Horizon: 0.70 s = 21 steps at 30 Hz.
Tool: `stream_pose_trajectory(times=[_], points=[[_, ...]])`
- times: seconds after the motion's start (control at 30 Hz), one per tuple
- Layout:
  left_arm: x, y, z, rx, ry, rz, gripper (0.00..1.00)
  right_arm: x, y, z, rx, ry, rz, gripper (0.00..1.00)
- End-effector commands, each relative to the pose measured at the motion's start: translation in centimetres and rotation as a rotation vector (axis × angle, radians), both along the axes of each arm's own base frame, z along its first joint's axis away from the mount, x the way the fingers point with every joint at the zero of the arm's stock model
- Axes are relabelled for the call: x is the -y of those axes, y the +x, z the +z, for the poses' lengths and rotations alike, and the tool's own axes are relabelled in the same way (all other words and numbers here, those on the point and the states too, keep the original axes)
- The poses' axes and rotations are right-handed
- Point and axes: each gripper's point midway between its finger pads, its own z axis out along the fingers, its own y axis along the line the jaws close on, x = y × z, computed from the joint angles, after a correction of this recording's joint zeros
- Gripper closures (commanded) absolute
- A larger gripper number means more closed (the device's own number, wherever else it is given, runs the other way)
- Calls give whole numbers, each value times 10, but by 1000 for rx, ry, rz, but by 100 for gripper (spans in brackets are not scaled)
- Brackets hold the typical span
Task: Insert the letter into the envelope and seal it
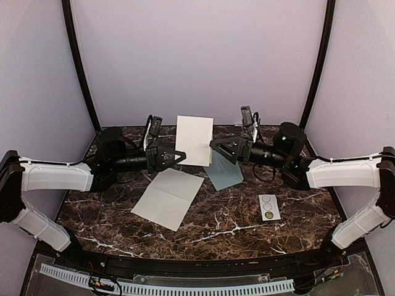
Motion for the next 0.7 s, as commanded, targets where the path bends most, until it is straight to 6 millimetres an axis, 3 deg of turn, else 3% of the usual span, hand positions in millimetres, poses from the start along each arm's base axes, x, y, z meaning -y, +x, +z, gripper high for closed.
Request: stream_pose_trajectory(times=[0.0,0.27,0.37,0.5,0.67], points=[[0,6,44,51,-187,118,100,10,-6,-5,-14,8,-5,5],[26,-14,41,12,-200,50,100,16,-20,0,-4,16,27,5],[37,-26,35,2,-173,10,100,17,-22,5,3,26,26,11],[42,-31,33,2,-158,-3,100,15,-24,13,19,45,40,41],[44,-30,31,-3,-153,5,100,12,-19,15,15,27,16,92]])
